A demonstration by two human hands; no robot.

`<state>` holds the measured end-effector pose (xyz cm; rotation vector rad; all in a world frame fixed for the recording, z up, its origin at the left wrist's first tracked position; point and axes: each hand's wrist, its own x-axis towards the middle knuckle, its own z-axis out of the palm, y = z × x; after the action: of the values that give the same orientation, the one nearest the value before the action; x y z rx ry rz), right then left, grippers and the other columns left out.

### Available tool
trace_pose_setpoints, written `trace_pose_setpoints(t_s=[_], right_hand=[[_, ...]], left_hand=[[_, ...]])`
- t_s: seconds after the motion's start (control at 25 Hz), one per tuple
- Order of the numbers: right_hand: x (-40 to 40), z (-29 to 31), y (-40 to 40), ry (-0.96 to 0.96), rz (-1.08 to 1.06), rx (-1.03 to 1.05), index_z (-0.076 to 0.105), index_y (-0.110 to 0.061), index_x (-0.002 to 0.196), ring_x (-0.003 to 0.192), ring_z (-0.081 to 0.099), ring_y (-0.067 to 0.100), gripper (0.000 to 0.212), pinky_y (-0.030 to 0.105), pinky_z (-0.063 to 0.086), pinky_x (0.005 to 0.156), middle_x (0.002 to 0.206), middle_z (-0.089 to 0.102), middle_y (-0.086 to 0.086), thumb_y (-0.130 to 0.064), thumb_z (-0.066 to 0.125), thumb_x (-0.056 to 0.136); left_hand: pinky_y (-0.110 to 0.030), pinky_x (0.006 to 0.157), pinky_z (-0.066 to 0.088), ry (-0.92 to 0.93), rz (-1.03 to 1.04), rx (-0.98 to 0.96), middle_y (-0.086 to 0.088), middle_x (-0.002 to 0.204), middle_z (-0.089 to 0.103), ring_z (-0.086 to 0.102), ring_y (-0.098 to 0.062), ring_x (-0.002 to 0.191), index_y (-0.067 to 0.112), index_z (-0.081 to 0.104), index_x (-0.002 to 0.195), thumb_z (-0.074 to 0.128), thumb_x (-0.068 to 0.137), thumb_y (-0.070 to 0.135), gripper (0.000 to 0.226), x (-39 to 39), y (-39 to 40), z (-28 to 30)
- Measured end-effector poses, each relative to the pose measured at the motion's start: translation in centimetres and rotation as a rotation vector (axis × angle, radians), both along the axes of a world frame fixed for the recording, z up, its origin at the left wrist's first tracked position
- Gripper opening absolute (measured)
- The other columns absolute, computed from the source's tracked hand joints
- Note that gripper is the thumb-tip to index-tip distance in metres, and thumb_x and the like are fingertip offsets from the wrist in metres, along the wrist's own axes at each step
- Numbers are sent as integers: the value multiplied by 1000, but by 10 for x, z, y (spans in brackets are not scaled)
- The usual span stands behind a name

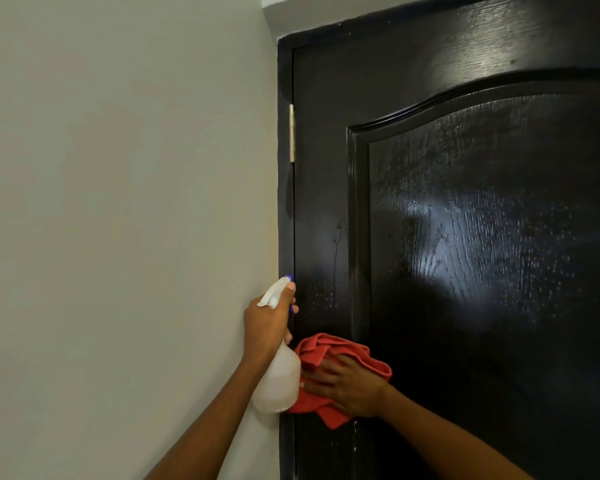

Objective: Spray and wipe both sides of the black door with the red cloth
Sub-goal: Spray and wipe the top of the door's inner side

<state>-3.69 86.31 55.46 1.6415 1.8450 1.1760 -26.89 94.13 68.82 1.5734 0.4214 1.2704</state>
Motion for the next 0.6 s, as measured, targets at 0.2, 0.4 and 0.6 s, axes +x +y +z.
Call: trace_pose_setpoints(t_s=[0.2, 0.4, 0.6], right_hand=[[-9, 97, 24, 124, 59, 192, 48, -37, 149, 143, 45, 25, 62, 53, 36, 115, 155, 49, -4, -68, 47, 95], [-6, 274, 16, 140, 21, 635, 49, -39, 150, 142, 43, 38, 62, 55, 29, 115, 154, 50, 2, -67, 40, 96], [-18, 321, 48, 211, -3, 906, 35, -26, 159, 153, 23, 43, 60, 63, 12, 123, 167, 29, 10, -52, 37, 104]], left_hand=[[-25, 46, 51, 14, 29, 13, -12, 71, 72, 61, -20, 46, 10, 73, 87, 65, 94, 47, 38, -1, -5, -20], [-27, 42, 48, -56, -16, -50, -6, 74, 74, 56, -22, 42, 13, 74, 93, 64, 96, 42, 31, -3, -6, -15], [-21, 40, 49, -60, -23, -134, -11, 81, 73, 58, -14, 41, 3, 72, 104, 63, 96, 36, 35, -7, -2, -25]])
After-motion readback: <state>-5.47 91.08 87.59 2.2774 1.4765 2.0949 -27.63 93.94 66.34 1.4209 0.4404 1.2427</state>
